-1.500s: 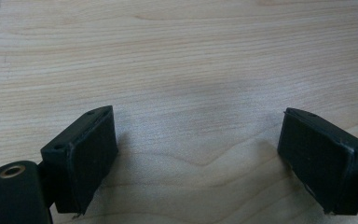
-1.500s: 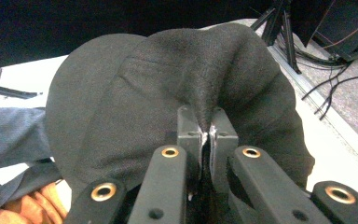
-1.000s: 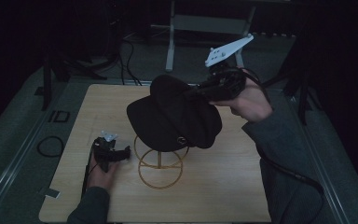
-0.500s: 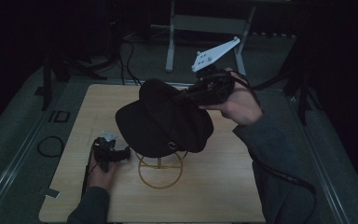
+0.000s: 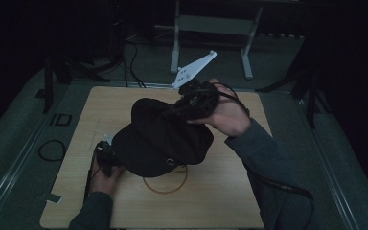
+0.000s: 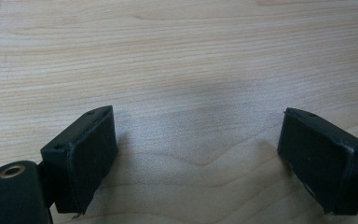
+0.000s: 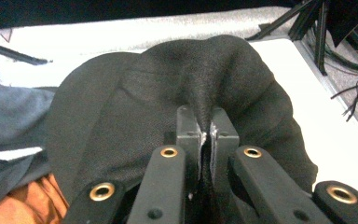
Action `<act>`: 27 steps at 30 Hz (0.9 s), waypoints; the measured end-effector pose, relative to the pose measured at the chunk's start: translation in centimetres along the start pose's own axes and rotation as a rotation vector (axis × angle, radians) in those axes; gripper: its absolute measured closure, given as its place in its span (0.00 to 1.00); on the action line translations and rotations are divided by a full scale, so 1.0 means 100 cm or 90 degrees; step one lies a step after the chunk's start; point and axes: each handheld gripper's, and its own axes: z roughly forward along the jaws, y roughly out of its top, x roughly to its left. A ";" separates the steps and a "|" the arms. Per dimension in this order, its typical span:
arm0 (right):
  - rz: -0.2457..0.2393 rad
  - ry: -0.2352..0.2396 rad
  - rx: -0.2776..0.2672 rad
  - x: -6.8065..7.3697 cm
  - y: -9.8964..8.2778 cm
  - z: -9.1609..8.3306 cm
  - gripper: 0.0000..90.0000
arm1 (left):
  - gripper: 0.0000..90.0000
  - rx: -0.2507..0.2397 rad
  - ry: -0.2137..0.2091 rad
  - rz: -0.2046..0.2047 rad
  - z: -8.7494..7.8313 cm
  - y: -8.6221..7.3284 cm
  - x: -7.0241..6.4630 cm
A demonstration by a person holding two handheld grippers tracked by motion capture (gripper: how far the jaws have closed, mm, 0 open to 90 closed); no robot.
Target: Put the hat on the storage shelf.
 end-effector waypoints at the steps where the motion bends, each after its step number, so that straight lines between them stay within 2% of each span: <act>1: -0.002 -0.001 0.006 0.001 0.000 0.003 0.95 | 0.12 0.000 0.000 0.000 0.000 0.000 0.000; 11: -0.011 0.006 0.035 0.007 0.000 0.026 0.94 | 0.12 0.000 0.001 0.001 0.000 0.000 0.000; 27: -0.017 0.014 0.058 0.012 -0.004 0.044 0.86 | 0.12 0.002 0.000 0.001 0.000 0.000 0.000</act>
